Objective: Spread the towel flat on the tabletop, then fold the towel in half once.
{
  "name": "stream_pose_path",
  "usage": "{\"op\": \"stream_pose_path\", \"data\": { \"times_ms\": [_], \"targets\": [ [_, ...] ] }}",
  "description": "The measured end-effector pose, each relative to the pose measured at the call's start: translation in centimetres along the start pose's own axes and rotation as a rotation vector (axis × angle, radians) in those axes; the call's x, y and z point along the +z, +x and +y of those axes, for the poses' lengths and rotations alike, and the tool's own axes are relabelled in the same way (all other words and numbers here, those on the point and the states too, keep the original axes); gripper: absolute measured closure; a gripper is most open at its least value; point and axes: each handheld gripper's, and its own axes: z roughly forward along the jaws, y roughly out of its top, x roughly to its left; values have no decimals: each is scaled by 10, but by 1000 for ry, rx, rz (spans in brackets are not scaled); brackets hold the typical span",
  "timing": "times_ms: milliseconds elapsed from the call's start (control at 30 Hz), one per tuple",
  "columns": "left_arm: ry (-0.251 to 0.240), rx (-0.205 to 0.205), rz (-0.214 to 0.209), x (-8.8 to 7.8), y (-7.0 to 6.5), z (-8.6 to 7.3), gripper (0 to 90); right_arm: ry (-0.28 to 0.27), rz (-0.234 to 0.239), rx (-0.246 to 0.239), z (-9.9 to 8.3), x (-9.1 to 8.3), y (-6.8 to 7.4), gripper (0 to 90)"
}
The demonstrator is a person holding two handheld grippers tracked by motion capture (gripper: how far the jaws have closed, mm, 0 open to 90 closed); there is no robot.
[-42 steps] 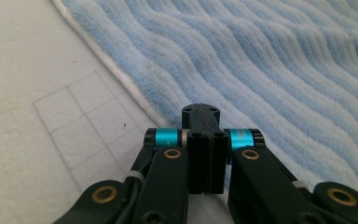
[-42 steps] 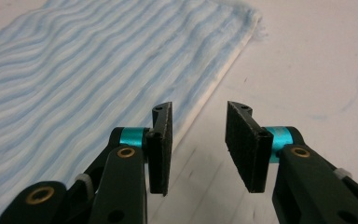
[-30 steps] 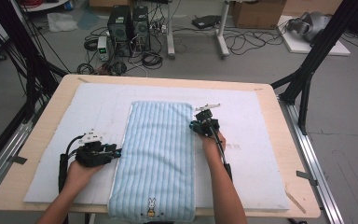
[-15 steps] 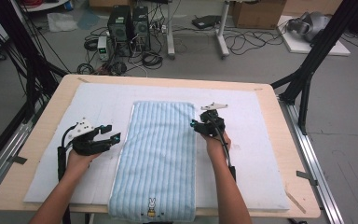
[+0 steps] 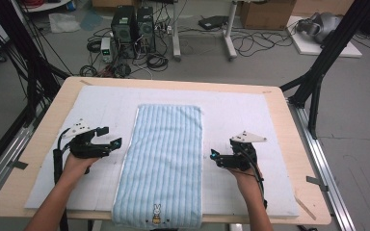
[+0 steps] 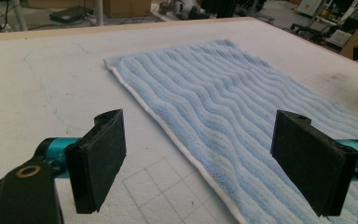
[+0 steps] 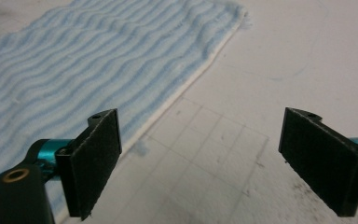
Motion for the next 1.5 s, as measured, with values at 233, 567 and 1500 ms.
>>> {"op": "stream_pose_path", "data": {
  "times_ms": [233,567,1500],
  "targets": [
    [-4,-10,-2,0,0,0,187,-29,-19,-12,-6,-5,-6,116],
    [-7,-30,6,1,0,-3,186,-48,-44,-26,-5,-6,-6,113],
    [62,-81,48,33,21,24,229,-42,-5,9,-4,-4,-9,113]
  ]
}}
